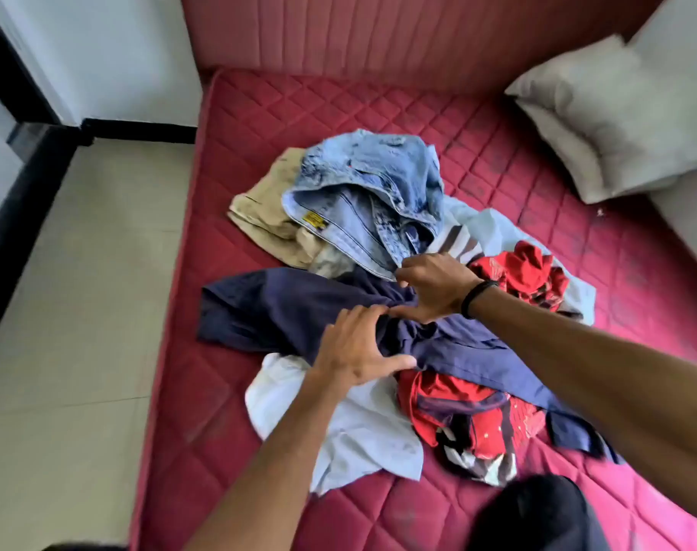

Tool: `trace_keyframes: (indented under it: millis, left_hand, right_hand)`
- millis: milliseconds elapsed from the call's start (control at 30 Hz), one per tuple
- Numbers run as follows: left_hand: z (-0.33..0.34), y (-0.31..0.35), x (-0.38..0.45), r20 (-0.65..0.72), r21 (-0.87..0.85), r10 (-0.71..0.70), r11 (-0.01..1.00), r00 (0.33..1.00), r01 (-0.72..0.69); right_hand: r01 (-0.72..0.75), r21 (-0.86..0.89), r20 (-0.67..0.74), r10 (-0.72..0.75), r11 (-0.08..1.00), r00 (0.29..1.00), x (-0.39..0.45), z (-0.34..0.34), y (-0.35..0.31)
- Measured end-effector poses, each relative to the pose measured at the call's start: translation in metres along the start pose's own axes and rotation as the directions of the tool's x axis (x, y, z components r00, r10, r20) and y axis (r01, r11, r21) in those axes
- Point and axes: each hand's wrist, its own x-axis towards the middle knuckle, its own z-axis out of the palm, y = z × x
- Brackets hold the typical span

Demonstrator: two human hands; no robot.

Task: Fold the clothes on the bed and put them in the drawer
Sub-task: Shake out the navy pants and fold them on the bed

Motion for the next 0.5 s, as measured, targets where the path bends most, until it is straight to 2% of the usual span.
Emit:
trace_keyframes:
  millis: [33, 133, 233, 300, 333, 367, 433, 467, 500]
  left_hand:
    - [0.029, 0.009, 0.008, -0.02, 0.031, 0.003, 1.0, 1.0, -0.002]
    - [0.099, 0.024, 0.025, -0.212, 0.106, -0.014, 0.994, 0.977, 0.037]
    - [0.129, 0.025, 0.038, -0.404, 0.226, 0.052, 0.973, 0.913, 0.045]
    - [0.128, 0.02, 0.034, -0.473, 0.251, 0.04, 0.964, 0.88, 0.091]
    - [0.13, 0.023, 0.023, -0.496, 0.245, 0.019, 0.962, 0.868, 0.119]
    - [0.134, 0.027, 0.011, -0.523, 0.238, 0.001, 0.961, 0.853, 0.144]
    - [0.144, 0.042, -0.025, -0.587, 0.202, -0.027, 0.963, 0.809, 0.179]
    - [0.153, 0.049, -0.045, -0.595, 0.173, -0.047, 0.968, 0.802, 0.184]
    - [0.164, 0.054, -0.061, -0.571, 0.147, -0.073, 0.971, 0.818, 0.189]
  right_hand:
    - [-0.023, 0.02, -0.037, 0.024, 1.0, 0.999, -0.009, 0.02, 0.01]
    - [-0.122, 0.215, -0.173, 0.161, 0.969, 0.972, -0.043, 0.073, 0.031]
    - [-0.176, 0.322, -0.39, 0.3, 0.93, 0.87, -0.088, 0.099, 0.035]
    - [-0.283, 0.332, -0.425, 0.41, 0.9, 0.807, -0.116, 0.107, 0.022]
    - [-0.398, 0.344, -0.401, 0.516, 0.851, 0.757, -0.139, 0.11, 0.013]
    - [-0.537, 0.392, -0.312, 0.656, 0.747, 0.687, -0.162, 0.115, 0.007]
    - [-0.723, 0.536, 0.018, 0.851, 0.435, 0.525, -0.207, 0.125, 0.002]
    - [-0.739, 0.603, 0.182, 0.851, 0.299, 0.493, -0.226, 0.134, -0.001]
    - [-0.725, 0.646, 0.271, 0.815, 0.242, 0.513, -0.24, 0.142, -0.006]
